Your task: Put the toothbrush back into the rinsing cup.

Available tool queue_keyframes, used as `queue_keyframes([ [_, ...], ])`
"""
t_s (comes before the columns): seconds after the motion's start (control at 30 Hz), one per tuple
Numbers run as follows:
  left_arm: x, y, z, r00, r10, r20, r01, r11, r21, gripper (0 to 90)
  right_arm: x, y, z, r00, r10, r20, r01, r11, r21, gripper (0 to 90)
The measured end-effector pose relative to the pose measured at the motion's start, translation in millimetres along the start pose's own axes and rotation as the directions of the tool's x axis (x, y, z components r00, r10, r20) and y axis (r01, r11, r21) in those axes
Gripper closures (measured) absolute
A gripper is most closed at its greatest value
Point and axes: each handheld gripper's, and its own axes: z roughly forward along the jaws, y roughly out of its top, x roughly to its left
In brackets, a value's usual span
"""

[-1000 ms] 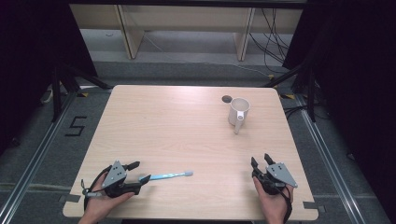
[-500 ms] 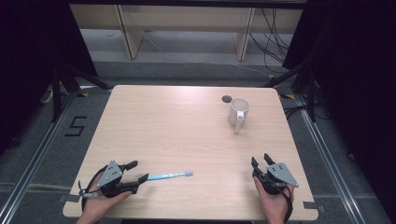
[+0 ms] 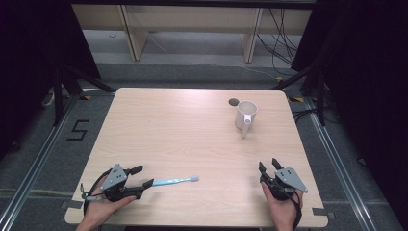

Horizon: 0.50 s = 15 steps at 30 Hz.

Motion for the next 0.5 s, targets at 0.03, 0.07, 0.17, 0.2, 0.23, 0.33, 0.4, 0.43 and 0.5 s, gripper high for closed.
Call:
queue_keyframes([
  [0.03,0.0,0.0,0.0,1.0,0.0,0.0,0.0,1.0,0.0,31.4,0.4,0.1,0.4,1.0,0.0,-0.001,0.0,1.0,0.001,48.8],
  [0.07,0.6,4.8,0.1,0.9999,0.001,0.012,-0.002,1.0,0.009,31.4,0.5,0.3,0.4,1.0,-0.005,-0.003,0.005,1.0,0.007,48.8],
  [0.17,0.4,11.6,0.5,0.9998,0.017,0.009,-0.018,0.9996,0.023,31.7,0.0,0.6,-0.1,0.9993,-0.03,0.023,0.03,1.0,-0.001,48.6],
  [0.2,0.8,14.3,0.0,0.9995,0.029,0.012,-0.03,0.9988,0.038,31.9,0.3,0.4,-0.2,0.9994,-0.025,0.023,0.025,1.0,0.001,48.5],
  [0.23,1.1,16.6,0.4,0.9993,0.031,0.019,-0.032,0.9986,0.043,32.2,-0.3,0.4,-0.3,0.9993,-0.031,0.022,0.031,1.0,0.003,48.4],
  [0.33,2.7,23.7,1.7,0.997,0.066,0.04,-0.068,0.9952,0.07,34.2,0.1,0.2,1.2,0.9999,-0.008,-0.011,0.008,1.0,0.005,48.3],
  [0.4,2.6,29.1,2.0,0.9944,0.094,0.048,-0.099,0.9895,0.105,35.2,-0.1,0.5,0.9,0.9998,-0.018,-0.001,0.018,1.0,0.007,48.2],
  [0.43,2.8,31.8,2.8,0.9929,0.103,0.06,-0.11,0.9868,0.119,35.8,-0.1,0.5,0.8,0.9997,-0.021,0.012,0.021,1.0,0.004,48.1],
  [0.5,3.1,34.3,3.9,0.9909,0.113,0.073,-0.122,0.9837,0.132,36.4,0.7,0.2,1.9,0.9999,-0.011,-0.006,0.011,1.0,0.005,48.1],
])
